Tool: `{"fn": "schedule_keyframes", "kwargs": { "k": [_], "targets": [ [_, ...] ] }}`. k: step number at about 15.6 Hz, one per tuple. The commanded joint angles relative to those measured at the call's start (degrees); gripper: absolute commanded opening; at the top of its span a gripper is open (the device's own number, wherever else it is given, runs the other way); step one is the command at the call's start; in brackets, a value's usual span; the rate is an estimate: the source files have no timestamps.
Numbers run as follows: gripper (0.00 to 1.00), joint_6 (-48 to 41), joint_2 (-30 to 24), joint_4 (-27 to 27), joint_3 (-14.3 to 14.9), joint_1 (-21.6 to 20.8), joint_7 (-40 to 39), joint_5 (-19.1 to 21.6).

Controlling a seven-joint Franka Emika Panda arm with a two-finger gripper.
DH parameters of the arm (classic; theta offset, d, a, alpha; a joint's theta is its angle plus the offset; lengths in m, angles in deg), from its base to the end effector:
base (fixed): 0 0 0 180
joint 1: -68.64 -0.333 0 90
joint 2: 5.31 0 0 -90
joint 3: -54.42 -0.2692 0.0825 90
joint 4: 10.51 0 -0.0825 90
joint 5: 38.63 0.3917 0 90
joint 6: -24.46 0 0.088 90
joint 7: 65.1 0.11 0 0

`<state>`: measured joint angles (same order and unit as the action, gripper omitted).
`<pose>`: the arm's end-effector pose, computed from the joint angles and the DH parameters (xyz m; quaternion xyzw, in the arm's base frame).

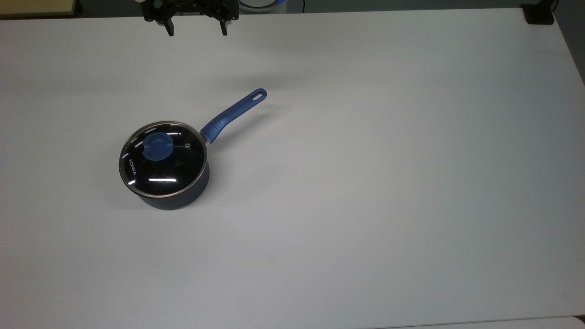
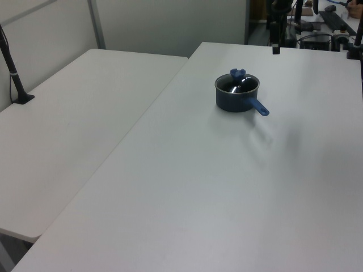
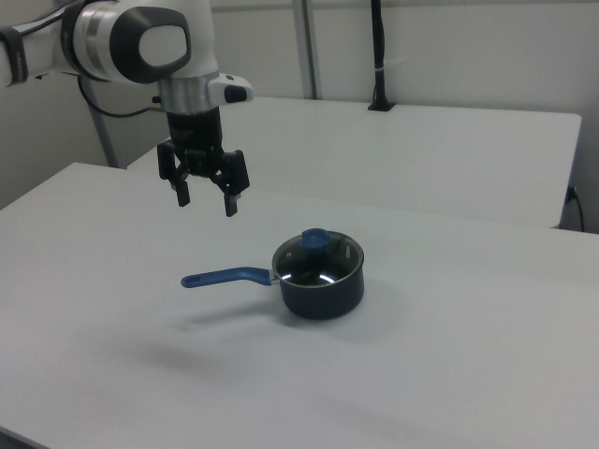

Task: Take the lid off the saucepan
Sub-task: 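Move the open gripper toward the saucepan lid's blue knob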

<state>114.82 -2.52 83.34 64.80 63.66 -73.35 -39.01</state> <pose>0.5670 -0.0526 0.5160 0.9982 0.0249 -0.0549 0.0012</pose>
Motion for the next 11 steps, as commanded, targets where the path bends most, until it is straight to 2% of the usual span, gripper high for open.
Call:
{"fn": "schedule_keyframes", "kwargs": {
  "k": [1, 7, 11],
  "targets": [
    [1.00, -1.9, -0.3, -0.4, 0.1, -0.8, 1.0, -0.5],
    [1.00, -1.1, -0.1, -0.4, 0.0, -0.6, 1.0, 0.1],
    [1.00, -0.9, 0.1, -0.5, 0.1, -2.0, 3.0, 0.0]
  ]
}}
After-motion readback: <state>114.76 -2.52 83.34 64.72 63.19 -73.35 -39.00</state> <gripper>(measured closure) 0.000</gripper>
